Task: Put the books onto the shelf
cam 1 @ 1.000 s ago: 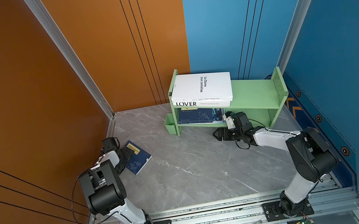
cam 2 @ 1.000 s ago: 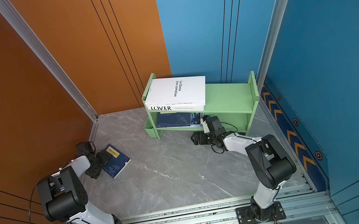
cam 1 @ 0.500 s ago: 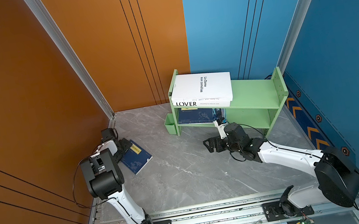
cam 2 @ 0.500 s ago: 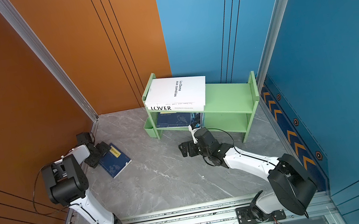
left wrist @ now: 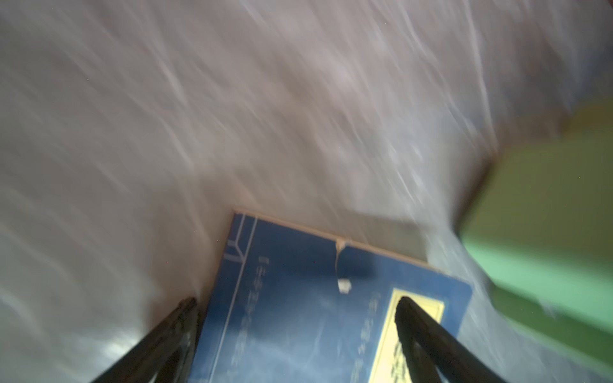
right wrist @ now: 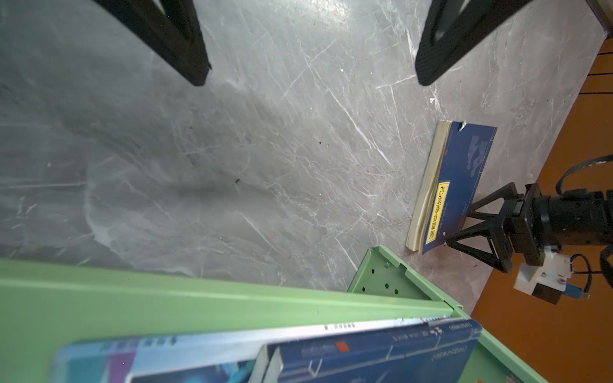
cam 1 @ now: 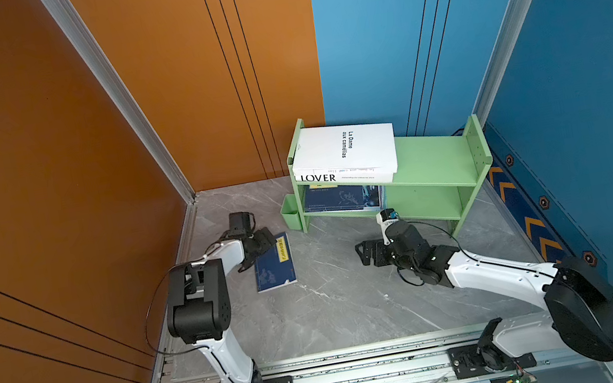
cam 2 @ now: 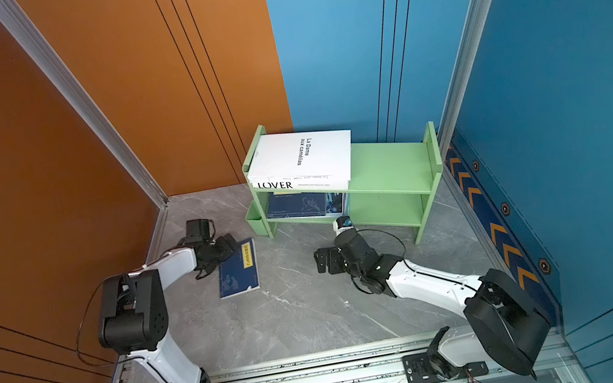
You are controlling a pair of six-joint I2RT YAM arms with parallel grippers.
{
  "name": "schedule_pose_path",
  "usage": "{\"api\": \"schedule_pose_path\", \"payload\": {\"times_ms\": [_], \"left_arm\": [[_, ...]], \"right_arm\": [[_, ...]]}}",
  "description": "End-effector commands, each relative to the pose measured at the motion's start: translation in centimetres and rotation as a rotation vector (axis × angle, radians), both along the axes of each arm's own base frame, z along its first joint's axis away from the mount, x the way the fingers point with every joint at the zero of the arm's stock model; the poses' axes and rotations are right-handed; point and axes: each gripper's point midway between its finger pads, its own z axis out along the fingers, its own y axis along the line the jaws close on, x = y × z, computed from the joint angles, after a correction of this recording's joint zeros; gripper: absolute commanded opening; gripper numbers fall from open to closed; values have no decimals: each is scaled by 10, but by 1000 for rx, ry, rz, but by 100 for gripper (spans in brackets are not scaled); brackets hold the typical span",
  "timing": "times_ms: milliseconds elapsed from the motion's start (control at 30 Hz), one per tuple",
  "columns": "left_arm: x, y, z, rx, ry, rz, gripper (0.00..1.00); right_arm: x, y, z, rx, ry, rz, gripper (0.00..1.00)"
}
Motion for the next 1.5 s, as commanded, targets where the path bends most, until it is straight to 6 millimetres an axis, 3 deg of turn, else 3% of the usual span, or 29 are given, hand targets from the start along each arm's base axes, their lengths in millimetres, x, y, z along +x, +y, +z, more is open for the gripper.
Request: {"api": "schedule_pose_path", "payload": {"times_ms": [0, 100, 167, 267, 367, 500, 700, 867, 1067, 1300, 1333, 1467], "left_arm": [[-51, -44, -31, -90, 109, -15, 93], [-71, -86, -24, -74, 91, -134, 93], [-82, -103, -24, -37, 96, -186, 93], [-93, -103, -27, 6, 109, -183, 93], [-102, -91, -29, 26, 103, -133, 92], [-114, -88, -24, 14, 77, -105, 92], [-126, -110, -31, -2, 106, -167, 92], [-128, -147, -38, -221, 90, -205, 90], [-118, -183, 3, -533, -81, -255, 88], [-112, -190, 72, -691, -272, -316, 87], [-113, -190, 76, -704, -275, -317, 82], [-116, -186, 85, -781, -240, -300, 77]], "right_arm": [[-4, 10, -18, 4, 34, -70, 98], [-4, 26, -30, -14, 72, -69, 96], [-1, 35, -42, -47, 107, -68, 96], [6, 51, -58, -71, 122, -50, 94], [16, 59, -66, -98, 129, -55, 89], [17, 64, -78, -146, 153, -43, 76], [2, 73, -102, -276, 189, 16, 57], [-8, 82, -119, -358, 208, 62, 40], [-16, 88, -138, -304, 278, 99, 35], [-8, 80, -136, -163, 301, 87, 37], [-6, 79, -134, -149, 298, 84, 37], [1, 80, -123, -60, 282, 112, 40]]}}
